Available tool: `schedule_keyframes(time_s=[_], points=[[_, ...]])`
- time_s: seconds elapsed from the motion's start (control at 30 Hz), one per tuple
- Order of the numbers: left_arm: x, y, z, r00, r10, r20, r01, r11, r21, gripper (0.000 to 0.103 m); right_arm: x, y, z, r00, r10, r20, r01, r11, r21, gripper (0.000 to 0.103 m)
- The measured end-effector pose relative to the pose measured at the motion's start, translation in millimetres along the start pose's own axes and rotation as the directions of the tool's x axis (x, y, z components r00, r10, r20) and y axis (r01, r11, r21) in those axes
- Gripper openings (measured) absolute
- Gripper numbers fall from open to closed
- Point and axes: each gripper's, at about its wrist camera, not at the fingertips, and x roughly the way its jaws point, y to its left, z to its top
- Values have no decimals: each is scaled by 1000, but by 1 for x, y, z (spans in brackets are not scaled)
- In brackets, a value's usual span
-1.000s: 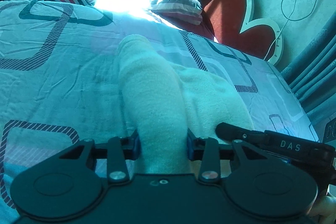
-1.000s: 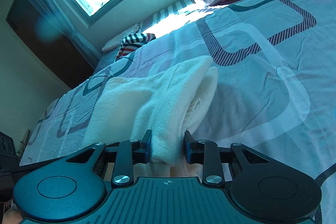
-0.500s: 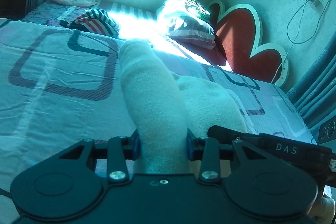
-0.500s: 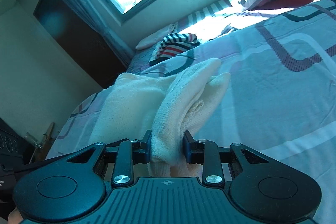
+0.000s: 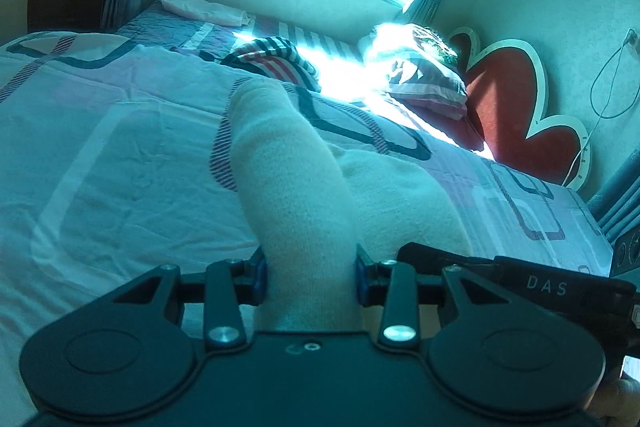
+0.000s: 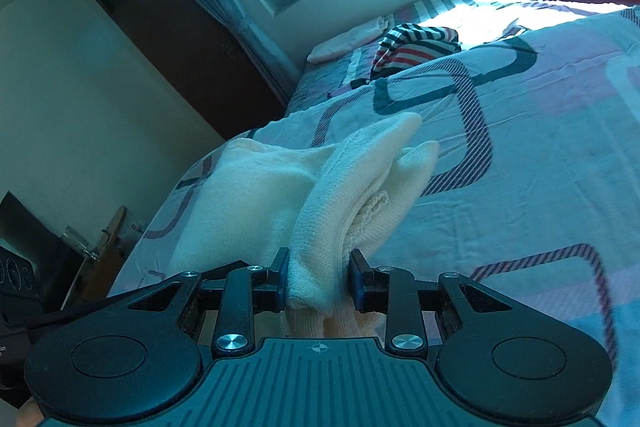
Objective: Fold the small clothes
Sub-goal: 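Lift the sweater end with both grippers and fold it over the rest, then lower the fold onto the sweater and open both grippers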
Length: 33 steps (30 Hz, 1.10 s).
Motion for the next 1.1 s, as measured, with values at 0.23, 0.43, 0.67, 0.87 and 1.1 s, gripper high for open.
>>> schedule_keyframes(time_s=[0.23, 0.43, 0.67, 0.87, 1.1], points=[[23, 64, -8, 999, 29, -41, -29, 999, -17, 40, 51, 7, -17, 996, -75, -46, 75, 997, -8, 30], [32, 87, -20, 999, 12, -53, -14, 999, -37, 68, 57, -6, -29, 987, -144, -67, 146, 989, 17, 37], [13, 93, -6, 1000, 15, -14, -16, 995, -96, 70, 38, -2, -15, 981, -192, -9, 192, 980, 59, 48], [31, 108, 19, 997, 72, 13, -68, 977, -200, 69, 52, 21, 12, 968, -240, 76, 241, 971, 4, 48], [58, 115, 20, 992, 122, -33, -126, 976, -180, 74, 98, 17, 7, 928, -372, 1, 369, 921, -125, 38]])
